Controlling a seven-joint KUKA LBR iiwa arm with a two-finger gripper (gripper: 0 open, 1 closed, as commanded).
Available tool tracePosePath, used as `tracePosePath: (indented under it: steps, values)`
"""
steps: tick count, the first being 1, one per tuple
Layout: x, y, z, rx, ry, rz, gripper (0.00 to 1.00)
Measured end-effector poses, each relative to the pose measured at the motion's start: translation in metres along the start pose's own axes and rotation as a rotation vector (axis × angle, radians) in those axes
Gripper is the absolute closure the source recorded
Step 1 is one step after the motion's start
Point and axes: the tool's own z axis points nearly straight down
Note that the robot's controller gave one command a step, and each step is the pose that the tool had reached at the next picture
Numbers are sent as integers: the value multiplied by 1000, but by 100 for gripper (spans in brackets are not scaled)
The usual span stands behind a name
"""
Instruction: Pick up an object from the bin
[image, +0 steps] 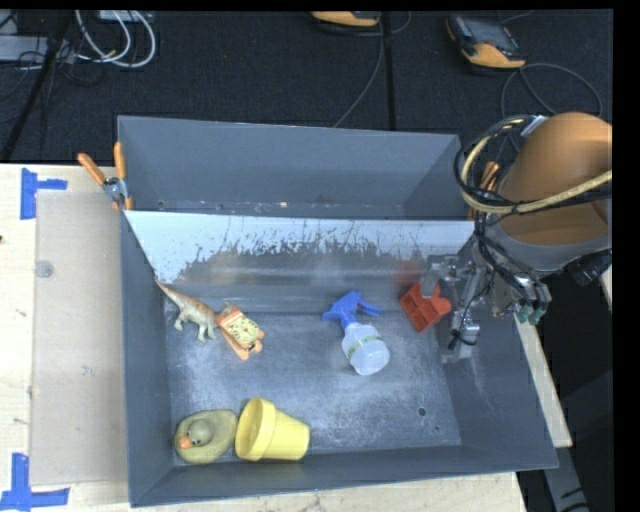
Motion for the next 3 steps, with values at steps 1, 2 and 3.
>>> tracePosePath:
  steps: [1, 2, 3]
  values:
    - [-1, 0, -5, 1, -7, -2, 0]
    - [2, 31, 25, 4, -13, -12, 0]
    - [-2, 61, 76, -3, -8, 16, 0]
